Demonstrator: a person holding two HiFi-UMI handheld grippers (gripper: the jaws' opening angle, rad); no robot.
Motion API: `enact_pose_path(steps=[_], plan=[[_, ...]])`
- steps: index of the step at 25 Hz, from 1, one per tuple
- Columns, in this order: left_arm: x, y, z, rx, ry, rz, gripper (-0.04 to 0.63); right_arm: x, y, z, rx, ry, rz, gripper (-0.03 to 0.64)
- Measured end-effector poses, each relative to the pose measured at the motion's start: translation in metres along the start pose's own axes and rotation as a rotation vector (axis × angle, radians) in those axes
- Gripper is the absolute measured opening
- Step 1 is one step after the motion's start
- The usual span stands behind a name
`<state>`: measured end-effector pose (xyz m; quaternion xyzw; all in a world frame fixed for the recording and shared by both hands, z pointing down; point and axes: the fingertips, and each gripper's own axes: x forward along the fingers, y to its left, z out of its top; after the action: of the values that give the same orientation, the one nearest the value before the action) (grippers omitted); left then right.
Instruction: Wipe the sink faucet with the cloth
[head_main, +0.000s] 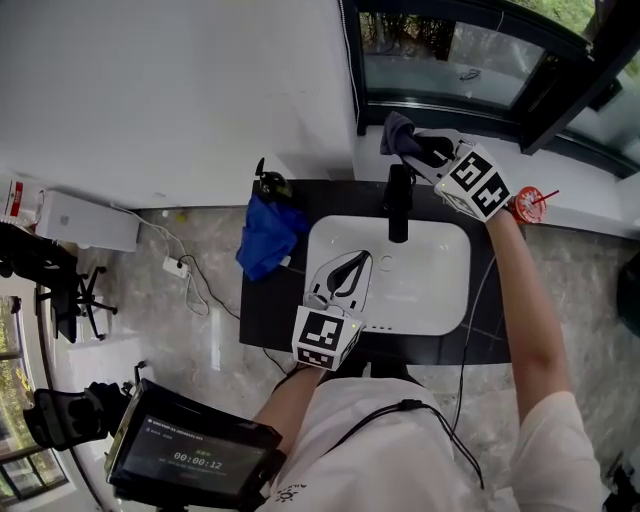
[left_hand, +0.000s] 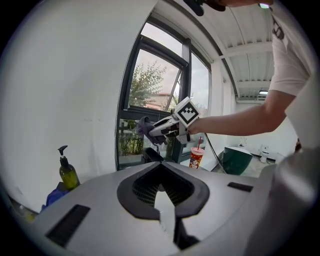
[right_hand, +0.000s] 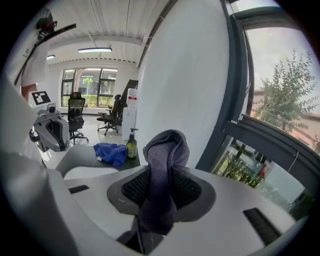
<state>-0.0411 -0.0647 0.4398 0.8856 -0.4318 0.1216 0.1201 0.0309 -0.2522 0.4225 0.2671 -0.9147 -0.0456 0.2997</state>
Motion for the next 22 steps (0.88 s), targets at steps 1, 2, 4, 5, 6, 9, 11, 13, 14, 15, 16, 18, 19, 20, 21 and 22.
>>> enact_pose_path(steps=[1, 2, 4, 5, 6, 9, 11, 13, 14, 15, 16, 18, 19, 20, 21, 22], plan=[[-0.001, 0.0, 0.0, 0.003, 0.001, 0.0, -0.006, 0.005, 0.002, -0.006, -0.006, 0.018, 0.004, 0.115], [-0.001, 0.0, 0.0, 0.005, 0.002, 0.001, -0.006, 0.011, 0.005, -0.012, -0.017, 0.039, 0.013, 0.115], [-0.001, 0.002, 0.002, 0.002, 0.001, 0.005, -0.006, 0.021, 0.011, -0.022, -0.033, 0.073, 0.037, 0.115], [-0.002, 0.003, 0.003, 0.0, 0.0, 0.007, -0.006, 0.024, 0.015, -0.025, -0.034, 0.086, 0.051, 0.115], [-0.002, 0.004, 0.004, 0.0, 0.0, 0.009, -0.006, 0.026, 0.019, -0.028, -0.032, 0.097, 0.066, 0.115], [-0.004, 0.006, 0.005, 0.004, -0.002, 0.011, -0.006, 0.027, 0.031, -0.034, -0.029, 0.117, 0.102, 0.115], [-0.003, 0.005, 0.006, 0.003, -0.004, 0.009, -0.006, 0.022, 0.041, -0.036, -0.007, 0.113, 0.132, 0.115], [-0.002, 0.004, 0.006, 0.001, -0.007, 0.006, -0.006, 0.016, 0.055, -0.037, 0.013, 0.108, 0.183, 0.115], [-0.002, 0.003, 0.007, 0.001, -0.007, 0.004, -0.006, 0.012, 0.064, -0.038, 0.02, 0.107, 0.215, 0.115], [-0.001, 0.002, 0.007, 0.001, -0.007, 0.001, -0.006, 0.007, 0.073, -0.038, 0.025, 0.105, 0.248, 0.115], [0.0, 0.0, 0.007, 0.001, -0.008, -0.003, -0.006, 0.002, 0.083, -0.039, 0.029, 0.105, 0.281, 0.117], [0.001, -0.003, 0.007, 0.0, -0.008, -0.011, -0.006, -0.007, 0.102, -0.042, 0.034, 0.104, 0.338, 0.115], [0.002, -0.005, 0.007, 0.0, -0.008, -0.016, -0.006, -0.012, 0.11, -0.043, 0.035, 0.105, 0.362, 0.115], [0.003, -0.007, 0.008, 0.001, -0.009, -0.021, -0.006, -0.017, 0.119, -0.044, 0.036, 0.106, 0.384, 0.115], [0.004, -0.009, 0.008, 0.002, -0.01, -0.025, -0.006, -0.023, 0.127, -0.046, 0.039, 0.107, 0.406, 0.115], [0.004, -0.011, 0.008, 0.003, -0.01, -0.029, -0.006, -0.028, 0.135, -0.047, 0.048, 0.106, 0.429, 0.117]])
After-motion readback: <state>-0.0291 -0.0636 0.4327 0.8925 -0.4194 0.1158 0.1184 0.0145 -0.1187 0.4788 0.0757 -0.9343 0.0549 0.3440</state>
